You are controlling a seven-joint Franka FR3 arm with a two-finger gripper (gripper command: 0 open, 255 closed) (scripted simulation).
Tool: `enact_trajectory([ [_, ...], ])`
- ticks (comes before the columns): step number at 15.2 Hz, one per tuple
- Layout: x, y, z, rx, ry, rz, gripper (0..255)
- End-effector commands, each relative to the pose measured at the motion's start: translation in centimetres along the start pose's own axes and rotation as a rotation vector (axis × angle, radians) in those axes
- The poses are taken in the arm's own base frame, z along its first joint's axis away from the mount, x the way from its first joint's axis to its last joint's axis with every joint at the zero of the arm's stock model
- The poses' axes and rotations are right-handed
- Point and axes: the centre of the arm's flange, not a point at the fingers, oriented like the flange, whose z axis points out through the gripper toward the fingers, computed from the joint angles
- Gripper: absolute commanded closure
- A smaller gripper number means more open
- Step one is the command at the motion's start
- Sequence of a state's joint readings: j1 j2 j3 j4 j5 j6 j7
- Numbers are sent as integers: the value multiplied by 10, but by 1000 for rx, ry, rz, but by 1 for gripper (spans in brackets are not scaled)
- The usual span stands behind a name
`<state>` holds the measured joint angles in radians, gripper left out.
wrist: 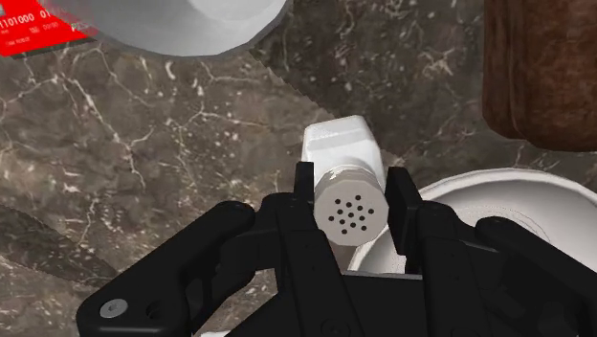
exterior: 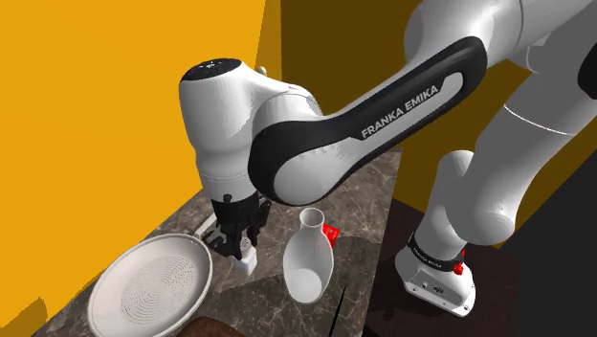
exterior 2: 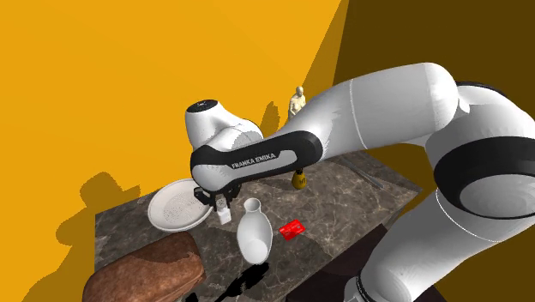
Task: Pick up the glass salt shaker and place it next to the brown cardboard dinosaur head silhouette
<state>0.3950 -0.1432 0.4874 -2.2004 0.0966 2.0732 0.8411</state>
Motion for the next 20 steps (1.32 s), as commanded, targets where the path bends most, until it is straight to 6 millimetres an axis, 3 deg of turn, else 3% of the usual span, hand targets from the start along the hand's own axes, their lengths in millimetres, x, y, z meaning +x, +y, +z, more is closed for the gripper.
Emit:
enact_trajectory([
  [1,1,1,11,0,0,0,255],
  [9,1,1,53,0,0,0,255],
  [17,1,1,55,0,0,0,255],
  [18,1,1,55,0,0,0,0],
  [20,1,1,55,0,0,0,0],
])
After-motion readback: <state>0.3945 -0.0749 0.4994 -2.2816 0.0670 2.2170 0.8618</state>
